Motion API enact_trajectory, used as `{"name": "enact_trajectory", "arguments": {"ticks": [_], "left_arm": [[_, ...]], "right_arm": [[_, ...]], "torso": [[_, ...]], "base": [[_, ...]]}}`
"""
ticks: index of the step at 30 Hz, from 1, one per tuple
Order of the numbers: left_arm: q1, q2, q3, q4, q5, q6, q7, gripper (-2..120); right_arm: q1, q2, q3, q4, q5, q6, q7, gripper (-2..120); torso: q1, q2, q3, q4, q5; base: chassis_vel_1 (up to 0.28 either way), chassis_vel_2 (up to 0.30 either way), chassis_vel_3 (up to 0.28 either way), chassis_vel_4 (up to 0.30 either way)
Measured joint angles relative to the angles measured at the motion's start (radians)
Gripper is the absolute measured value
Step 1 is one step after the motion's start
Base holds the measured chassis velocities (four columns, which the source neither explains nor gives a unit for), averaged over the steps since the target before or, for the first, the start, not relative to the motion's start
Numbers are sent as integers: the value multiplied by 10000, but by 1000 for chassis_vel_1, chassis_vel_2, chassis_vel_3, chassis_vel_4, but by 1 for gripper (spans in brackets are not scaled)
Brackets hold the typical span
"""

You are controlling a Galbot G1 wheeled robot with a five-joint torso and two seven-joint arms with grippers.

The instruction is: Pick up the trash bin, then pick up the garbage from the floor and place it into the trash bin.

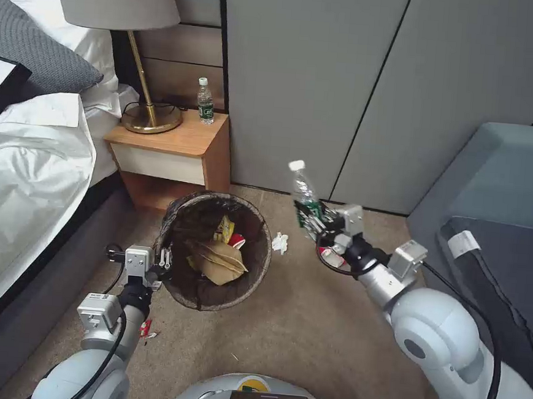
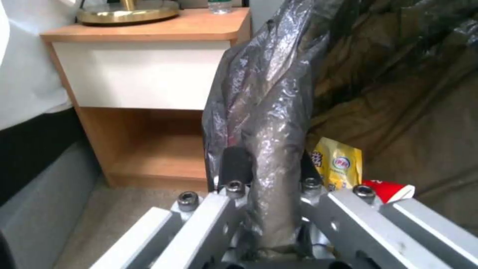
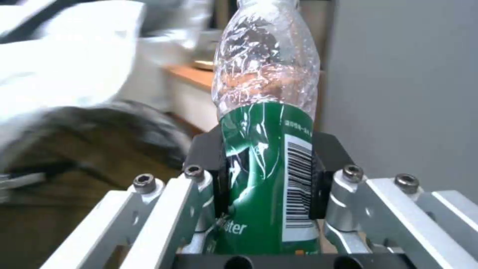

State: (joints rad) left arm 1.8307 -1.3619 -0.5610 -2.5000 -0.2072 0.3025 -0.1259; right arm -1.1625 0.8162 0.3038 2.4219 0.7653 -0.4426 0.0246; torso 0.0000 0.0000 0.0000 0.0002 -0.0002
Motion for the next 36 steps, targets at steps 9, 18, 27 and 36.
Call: {"name": "enact_trajectory", "arguments": {"ticks": [9, 18, 27, 36], "left_arm": [[-70, 62, 58, 0, 10, 18, 54, 3], [-87, -20, 25, 0, 20, 71, 105, 3], [-87, -96, -11, 0, 35, 71, 110, 3], [-87, -157, -23, 0, 29, 71, 115, 3]], "right_arm": [[2091, -183, -2038, -726, 426, -204, -809, 28], [3683, 463, -4190, -1319, 405, -476, -503, 28], [3767, 780, -4668, -1491, 73, -705, -387, 30], [3954, 1019, -4998, -1468, 13, -849, -11, 61]], "torso": [[0, 0, 0, -3, 1], [0, 0, 1, 0, 0], [0, 0, 0, -3, 1], [0, 0, 0, -2, 0]], "base": [[0, 0, 0, 0], [0, 0, 0, 0], [0, 0, 0, 0], [0, 0, 0, 0]]}}
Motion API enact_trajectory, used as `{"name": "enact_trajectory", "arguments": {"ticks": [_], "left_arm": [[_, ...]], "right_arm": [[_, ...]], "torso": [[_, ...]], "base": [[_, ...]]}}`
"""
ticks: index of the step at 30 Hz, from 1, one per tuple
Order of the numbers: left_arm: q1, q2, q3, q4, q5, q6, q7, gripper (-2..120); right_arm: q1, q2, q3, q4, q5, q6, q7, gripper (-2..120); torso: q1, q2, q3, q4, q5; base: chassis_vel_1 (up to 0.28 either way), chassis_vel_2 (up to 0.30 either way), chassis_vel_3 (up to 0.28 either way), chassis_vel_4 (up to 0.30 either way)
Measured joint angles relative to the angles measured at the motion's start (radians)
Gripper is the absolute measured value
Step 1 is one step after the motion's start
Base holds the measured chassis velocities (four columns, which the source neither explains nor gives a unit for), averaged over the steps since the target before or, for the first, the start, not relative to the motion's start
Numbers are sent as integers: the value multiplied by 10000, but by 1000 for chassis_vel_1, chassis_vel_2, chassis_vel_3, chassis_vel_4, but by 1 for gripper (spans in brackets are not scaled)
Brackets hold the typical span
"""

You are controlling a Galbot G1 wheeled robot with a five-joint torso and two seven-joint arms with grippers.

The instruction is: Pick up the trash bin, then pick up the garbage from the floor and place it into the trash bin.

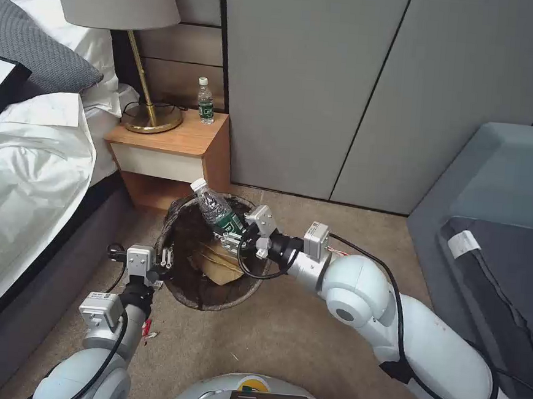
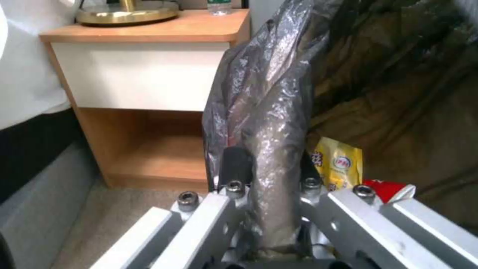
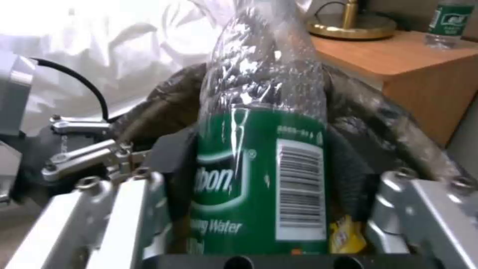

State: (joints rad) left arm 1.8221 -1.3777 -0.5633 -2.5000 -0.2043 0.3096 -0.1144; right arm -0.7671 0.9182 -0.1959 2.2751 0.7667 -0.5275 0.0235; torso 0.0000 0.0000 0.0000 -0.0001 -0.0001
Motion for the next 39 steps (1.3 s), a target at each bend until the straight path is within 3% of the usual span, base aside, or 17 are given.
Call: {"name": "enact_trajectory", "arguments": {"ticks": [9, 12, 29, 34, 39], "left_arm": [[8, -14, -39, 0, -24, 0, -1, 3], [2, -22, -37, 0, -27, 0, -3, 3], [-5, -57, -35, 0, -34, 0, -9, 3], [0, -62, -57, 0, -35, -1, -11, 3], [20, -82, -86, 0, -69, -2, -46, 3]], "right_arm": [[43, -16, 30, 217, 19, -43, 80, 96], [-13, -93, 148, 379, 90, -42, 97, 100], [-1076, -1264, 2225, 1801, 1039, 449, 166, 100], [-1505, -1499, 2625, 2074, 1038, 754, 564, 100], [-2418, -1593, 3760, 2144, 875, 1445, 1528, 100]], "torso": [[0, 0, 0, 1, 0], [0, 0, 0, 0, 1], [0, 0, 0, 1, 3], [0, 0, 0, 1, 3], [0, 0, 0, 3, 2]], "base": [[0, 0, 0, 0], [0, 0, 0, 0], [0, 0, 0, 0], [0, 0, 0, 0], [0, 0, 0, 0]]}}
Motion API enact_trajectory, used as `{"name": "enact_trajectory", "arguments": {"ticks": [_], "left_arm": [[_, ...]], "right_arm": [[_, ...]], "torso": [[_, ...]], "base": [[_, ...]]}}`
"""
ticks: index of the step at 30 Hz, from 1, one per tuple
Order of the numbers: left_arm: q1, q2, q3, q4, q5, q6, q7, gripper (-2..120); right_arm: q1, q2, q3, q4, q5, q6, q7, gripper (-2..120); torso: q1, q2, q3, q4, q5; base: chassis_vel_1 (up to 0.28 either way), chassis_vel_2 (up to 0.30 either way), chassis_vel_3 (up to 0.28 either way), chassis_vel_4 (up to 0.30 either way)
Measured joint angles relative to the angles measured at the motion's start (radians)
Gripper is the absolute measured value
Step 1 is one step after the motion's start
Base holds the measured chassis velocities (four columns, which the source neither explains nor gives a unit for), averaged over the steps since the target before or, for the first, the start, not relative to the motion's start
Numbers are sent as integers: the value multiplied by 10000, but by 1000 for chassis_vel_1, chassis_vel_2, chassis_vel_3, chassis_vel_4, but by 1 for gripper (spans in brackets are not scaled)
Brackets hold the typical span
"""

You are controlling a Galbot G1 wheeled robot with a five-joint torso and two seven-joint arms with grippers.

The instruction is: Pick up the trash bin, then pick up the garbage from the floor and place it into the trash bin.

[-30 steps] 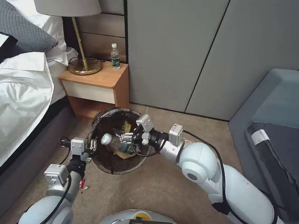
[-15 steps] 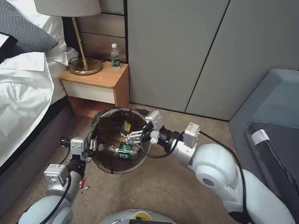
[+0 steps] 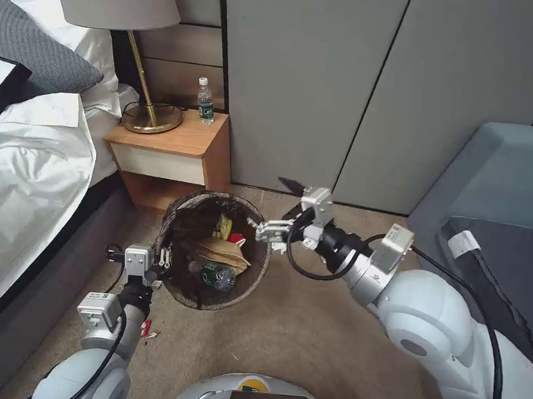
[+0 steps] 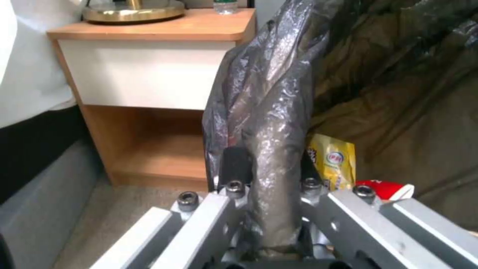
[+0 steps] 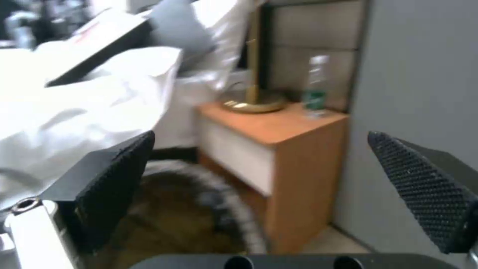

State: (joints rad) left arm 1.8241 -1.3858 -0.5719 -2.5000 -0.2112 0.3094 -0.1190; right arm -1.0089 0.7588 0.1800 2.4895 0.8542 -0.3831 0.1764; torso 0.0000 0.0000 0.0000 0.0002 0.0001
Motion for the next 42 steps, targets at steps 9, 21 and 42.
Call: {"name": "enact_trajectory", "arguments": {"ticks": [9, 21, 42], "left_arm": [[-7, 18, -19, 1, -59, -4, -31, 3], [-74, 20, 82, 0, -84, -10, -15, 3], [-111, 69, 98, 0, -44, -25, 52, 3]], "right_arm": [[-3471, 1290, 3138, -251, -2035, 1096, -315, 100], [-7355, 4814, 4235, -517, -6315, 3230, -686, 100], [-8617, 6872, 4239, -654, -7937, 5029, -665, 100]], "torso": [[0, 0, 0, -8, 3], [-1, 1, -1, -1, -3], [-1, 1, 0, -2, -2]], "base": [[0, 0, 0, 0], [0, 0, 0, 0], [0, 0, 0, 0]]}}
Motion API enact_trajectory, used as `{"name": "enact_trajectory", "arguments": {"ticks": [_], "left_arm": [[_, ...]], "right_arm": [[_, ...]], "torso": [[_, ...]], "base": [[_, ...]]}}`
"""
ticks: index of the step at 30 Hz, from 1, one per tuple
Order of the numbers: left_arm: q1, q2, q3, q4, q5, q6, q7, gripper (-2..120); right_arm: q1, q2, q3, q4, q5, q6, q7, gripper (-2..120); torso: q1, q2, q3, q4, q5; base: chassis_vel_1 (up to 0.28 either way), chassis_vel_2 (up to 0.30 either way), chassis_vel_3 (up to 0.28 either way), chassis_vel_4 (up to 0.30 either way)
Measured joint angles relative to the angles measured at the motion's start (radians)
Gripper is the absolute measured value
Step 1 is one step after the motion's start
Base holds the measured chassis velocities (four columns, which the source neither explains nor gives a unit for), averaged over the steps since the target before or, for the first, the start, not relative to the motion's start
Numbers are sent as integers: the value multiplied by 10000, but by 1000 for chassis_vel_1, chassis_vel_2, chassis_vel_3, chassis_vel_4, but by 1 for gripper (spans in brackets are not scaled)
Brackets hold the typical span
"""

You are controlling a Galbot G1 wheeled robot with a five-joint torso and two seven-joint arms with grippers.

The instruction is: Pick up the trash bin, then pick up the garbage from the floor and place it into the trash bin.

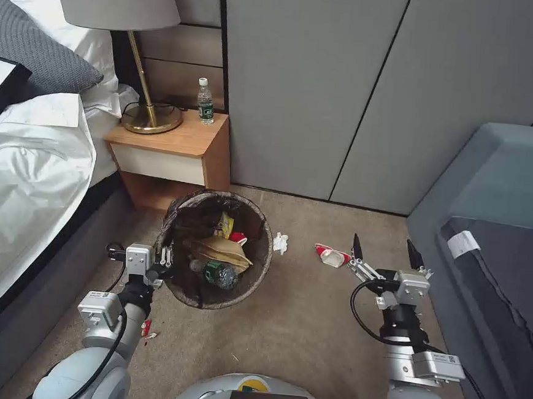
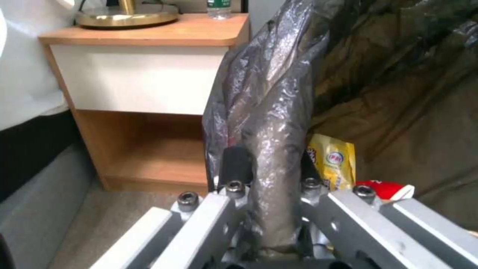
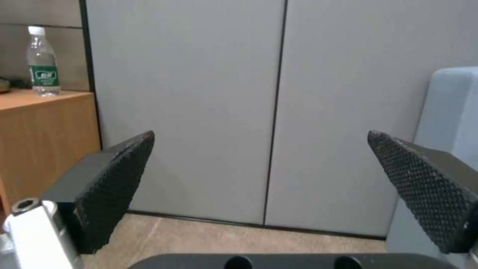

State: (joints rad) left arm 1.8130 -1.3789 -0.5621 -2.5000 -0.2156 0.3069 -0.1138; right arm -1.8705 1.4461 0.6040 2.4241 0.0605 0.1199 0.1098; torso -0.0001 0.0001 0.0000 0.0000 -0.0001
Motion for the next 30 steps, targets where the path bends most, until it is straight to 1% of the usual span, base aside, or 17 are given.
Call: {"name": "enact_trajectory", "arguments": {"ticks": [7, 25, 30], "left_arm": [[-35, -27, 4, 0, 1, 0, 13, 3], [-15, -22, -30, 0, 14, 3, 21, 3], [-6, -19, -37, 0, 16, 3, 21, 3]], "right_arm": [[-66, 46, 285, -5, 312, -111, -286, 100], [-154, 98, 295, -12, 459, -230, -492, 100], [-156, 89, 283, -12, 475, -232, -492, 100]], "torso": [[0, 0, 0, 0, 0], [0, 0, 0, 0, 0], [1, 0, 0, 0, 1]], "base": [[0, 0, 0, 0], [0, 0, 0, 0], [-66, 37, 44, -43]]}}
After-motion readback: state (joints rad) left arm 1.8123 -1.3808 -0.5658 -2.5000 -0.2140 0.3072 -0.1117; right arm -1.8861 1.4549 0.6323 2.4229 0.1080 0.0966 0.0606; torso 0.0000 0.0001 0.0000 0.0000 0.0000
